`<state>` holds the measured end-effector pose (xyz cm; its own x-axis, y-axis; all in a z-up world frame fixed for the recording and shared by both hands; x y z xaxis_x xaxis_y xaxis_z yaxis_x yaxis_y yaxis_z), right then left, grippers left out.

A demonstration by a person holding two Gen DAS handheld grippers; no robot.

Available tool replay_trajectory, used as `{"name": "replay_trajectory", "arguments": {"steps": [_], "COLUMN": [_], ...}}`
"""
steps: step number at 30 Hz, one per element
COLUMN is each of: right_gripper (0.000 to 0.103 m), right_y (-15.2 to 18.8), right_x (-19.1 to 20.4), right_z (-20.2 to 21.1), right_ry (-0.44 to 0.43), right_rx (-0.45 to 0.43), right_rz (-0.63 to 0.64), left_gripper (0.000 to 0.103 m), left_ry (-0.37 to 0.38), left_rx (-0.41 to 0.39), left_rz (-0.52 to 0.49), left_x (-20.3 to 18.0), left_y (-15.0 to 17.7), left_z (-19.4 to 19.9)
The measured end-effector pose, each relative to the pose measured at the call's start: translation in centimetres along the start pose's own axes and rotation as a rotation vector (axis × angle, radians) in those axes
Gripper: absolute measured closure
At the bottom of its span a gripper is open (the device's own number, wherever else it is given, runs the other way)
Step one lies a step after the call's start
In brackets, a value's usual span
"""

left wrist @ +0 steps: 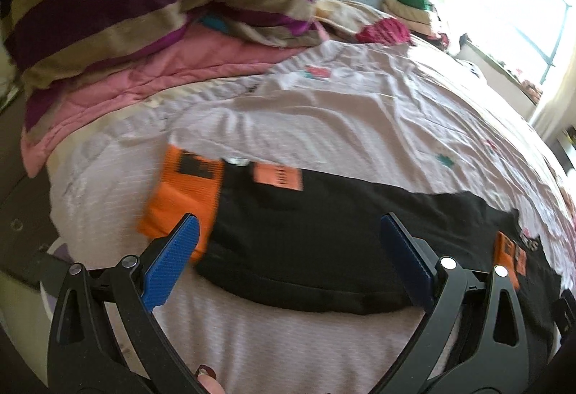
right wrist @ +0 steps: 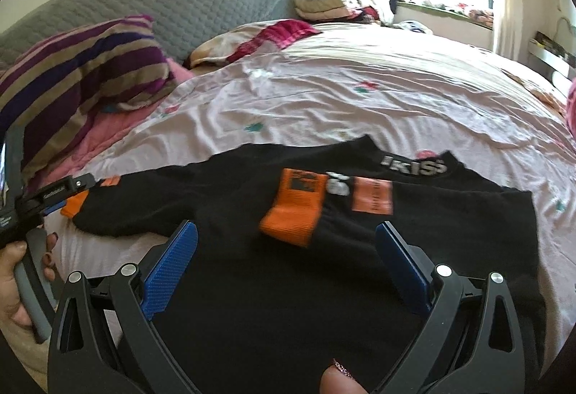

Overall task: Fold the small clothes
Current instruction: 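Move the left tool to the other sleeve's orange cuff, then grasp the other orange cuff with the left tool and lift it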

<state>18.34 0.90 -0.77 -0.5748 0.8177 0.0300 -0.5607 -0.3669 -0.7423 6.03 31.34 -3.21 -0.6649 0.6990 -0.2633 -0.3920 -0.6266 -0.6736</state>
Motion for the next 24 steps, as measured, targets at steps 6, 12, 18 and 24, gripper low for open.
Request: {"name": "replay_trajectory", "arguments": {"steps": [6,12,18,24], "right_gripper": [0.005,0.005,0.005,0.005], "right_y": [-0.8,-0.8,-0.1,0.9], "right_x": [4.1,7.2,8.7,9.2], "right_z": [-0.9,-1.5,-2.1,-3.1], "right_ry": [-0.048,-0.07,-0.101,-0.102], "right_rx": [0.001,0.005,0.03,0.064], "right_rz": [0.042,0.083,0.072,0.052], "left_gripper": [0.01,0.01,0.01,0.048], "left_ry": [-0.012,-0.013,0.008,-0.071], "left_rx": [0.054,0.089,0.054,0.021], "left_rz": [0.066,0.121,0.163,0.102], "left_x": [3.1,5.0,5.7,5.6], "left_y": [0.3,0.8,0.5,-0.5], "left_z": [-1.2,-2.4,-2.6,-2.8]}}
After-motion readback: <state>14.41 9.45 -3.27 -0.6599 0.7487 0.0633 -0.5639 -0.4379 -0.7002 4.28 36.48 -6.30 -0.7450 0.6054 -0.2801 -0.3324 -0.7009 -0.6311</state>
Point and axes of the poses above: each gripper's, at about its wrist camera, not at the fingertips, and z roughly against the way its jaws point, x to its left, y to its underside, the point moved 6 cm from there along -z, roughly the way its jaws point, and after that the axes turned 7 degrees about y, right-handed, at the moved point
